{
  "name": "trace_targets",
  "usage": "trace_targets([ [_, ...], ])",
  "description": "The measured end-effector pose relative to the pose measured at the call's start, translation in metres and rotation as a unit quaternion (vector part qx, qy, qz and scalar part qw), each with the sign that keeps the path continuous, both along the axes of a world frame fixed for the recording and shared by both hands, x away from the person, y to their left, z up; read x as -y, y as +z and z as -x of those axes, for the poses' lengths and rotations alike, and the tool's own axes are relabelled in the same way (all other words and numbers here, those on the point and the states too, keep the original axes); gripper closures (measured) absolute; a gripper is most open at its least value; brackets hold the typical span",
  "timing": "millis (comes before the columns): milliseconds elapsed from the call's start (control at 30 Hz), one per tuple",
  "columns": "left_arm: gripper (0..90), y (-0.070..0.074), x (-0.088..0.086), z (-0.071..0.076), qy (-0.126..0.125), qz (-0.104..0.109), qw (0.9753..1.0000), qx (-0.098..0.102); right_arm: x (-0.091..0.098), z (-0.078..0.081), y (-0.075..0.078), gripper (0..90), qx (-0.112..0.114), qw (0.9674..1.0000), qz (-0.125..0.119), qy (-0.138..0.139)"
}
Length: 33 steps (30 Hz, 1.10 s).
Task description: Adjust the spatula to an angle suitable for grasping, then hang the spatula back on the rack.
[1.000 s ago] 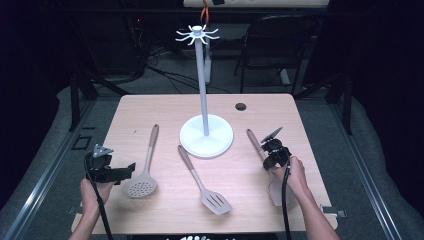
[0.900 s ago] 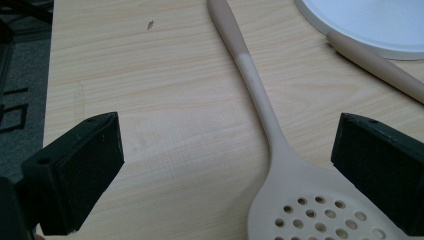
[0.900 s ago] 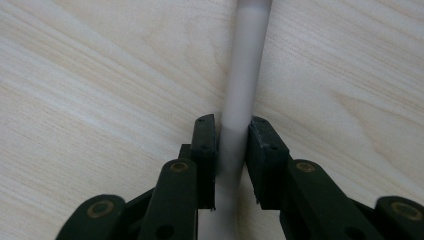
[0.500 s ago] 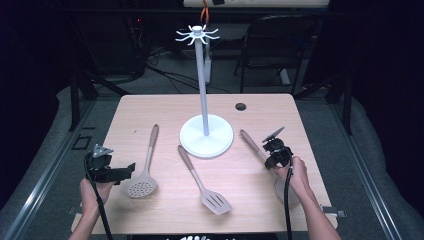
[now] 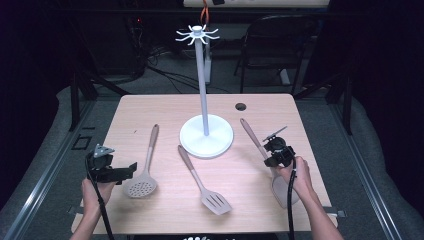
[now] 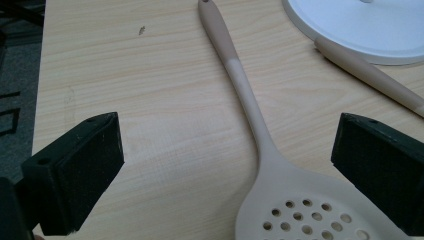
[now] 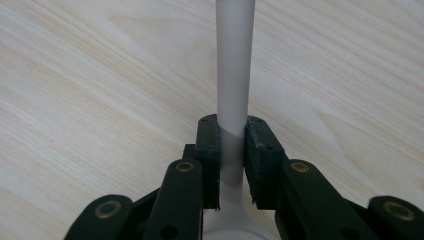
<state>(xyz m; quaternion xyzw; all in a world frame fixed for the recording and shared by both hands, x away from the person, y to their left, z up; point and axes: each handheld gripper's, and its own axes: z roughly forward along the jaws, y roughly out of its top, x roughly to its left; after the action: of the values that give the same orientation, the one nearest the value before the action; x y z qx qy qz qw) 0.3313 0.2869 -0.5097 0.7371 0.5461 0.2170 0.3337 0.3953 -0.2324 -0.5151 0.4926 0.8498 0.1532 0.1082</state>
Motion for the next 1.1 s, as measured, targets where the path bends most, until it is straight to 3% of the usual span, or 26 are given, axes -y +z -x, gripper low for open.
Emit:
trace_targets([
  [67,0.3,0.001,0.001,0.0,-0.001,0.0,1.0,0.002,-0.004,0.003,0.002,78.6,0.009,0.9999,-0.009,0.002],
  [200,0.3,0.003,0.005,0.001,-0.005,0.002,1.0,0.008,-0.012,0.006,0.007,78.6,0.018,0.9997,0.0,0.017],
  [333,0.3,0.003,0.008,0.0,-0.009,0.005,0.9999,0.009,-0.017,0.009,0.01,78.6,0.015,0.9994,0.0,0.031],
  [367,0.3,0.003,0.009,0.0,-0.01,0.006,0.9999,0.01,-0.02,0.011,0.013,78.6,0.018,0.9989,0.012,0.041],
  [400,0.2,0.003,0.01,0.0,-0.012,0.006,0.9999,0.009,-0.022,0.013,0.012,78.6,0.023,0.999,-0.003,0.039],
  [700,0.2,0.007,0.024,0.002,-0.033,0.006,0.9993,0.017,-0.037,0.023,0.021,78.6,0.034,0.9973,-0.008,0.065],
  [833,0.2,0.008,0.031,0.003,-0.04,0.005,0.999,0.019,-0.047,0.026,0.023,78.5,0.034,0.996,0.002,0.083],
  [1100,0.2,0.013,0.052,0.002,-0.067,0.012,0.9974,0.023,-0.06,0.031,0.026,78.6,0.041,0.9941,-0.002,0.1],
])
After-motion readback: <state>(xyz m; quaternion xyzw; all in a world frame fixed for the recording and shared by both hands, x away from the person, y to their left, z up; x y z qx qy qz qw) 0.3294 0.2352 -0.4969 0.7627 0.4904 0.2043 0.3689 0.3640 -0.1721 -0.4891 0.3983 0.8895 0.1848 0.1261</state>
